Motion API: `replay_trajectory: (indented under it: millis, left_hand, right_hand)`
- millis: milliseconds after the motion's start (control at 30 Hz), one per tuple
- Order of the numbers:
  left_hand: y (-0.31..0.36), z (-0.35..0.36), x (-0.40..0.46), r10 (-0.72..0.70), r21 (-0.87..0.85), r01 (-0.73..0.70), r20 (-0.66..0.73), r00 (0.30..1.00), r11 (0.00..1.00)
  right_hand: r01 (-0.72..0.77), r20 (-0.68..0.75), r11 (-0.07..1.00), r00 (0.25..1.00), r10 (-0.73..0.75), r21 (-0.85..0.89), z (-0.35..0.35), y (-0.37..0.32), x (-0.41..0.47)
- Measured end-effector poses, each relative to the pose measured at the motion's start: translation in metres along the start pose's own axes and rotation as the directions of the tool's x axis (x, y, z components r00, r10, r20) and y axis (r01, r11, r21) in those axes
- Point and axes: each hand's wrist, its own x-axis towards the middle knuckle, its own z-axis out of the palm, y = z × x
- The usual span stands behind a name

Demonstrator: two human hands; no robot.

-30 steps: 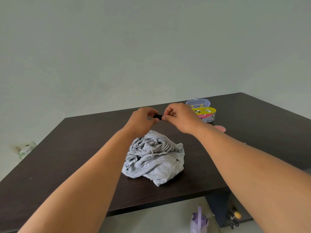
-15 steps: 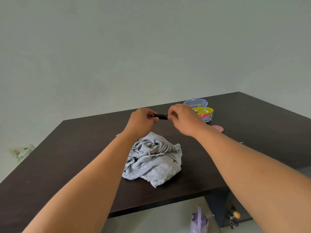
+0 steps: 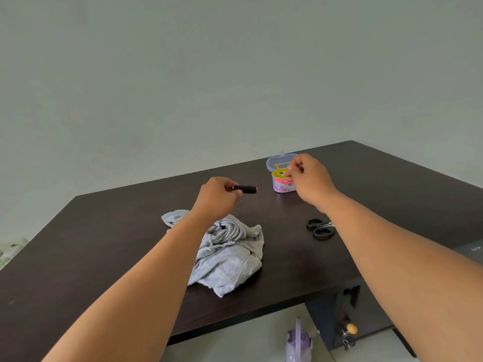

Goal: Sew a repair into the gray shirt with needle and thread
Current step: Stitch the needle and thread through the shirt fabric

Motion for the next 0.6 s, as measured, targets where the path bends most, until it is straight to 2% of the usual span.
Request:
replay_trajectory:
  millis: [133, 600]
  left_hand:
    - [0.007, 0.018, 0.003, 0.004, 0.011, -0.004, 0.041, 0.999, 1.000]
    - [0.041, 0.102, 0.015, -0.073, 0.022, 0.070, 0.216, 0.974, 0.997]
  right_hand:
    - [-0.059, -0.081, 0.997, 0.995, 0.063, 0.050, -0.020, 0.003, 0.005]
    - [-0.034, -0.160, 0.998, 0.986, 0.043, 0.058, -0.097, -0.006, 0.023]
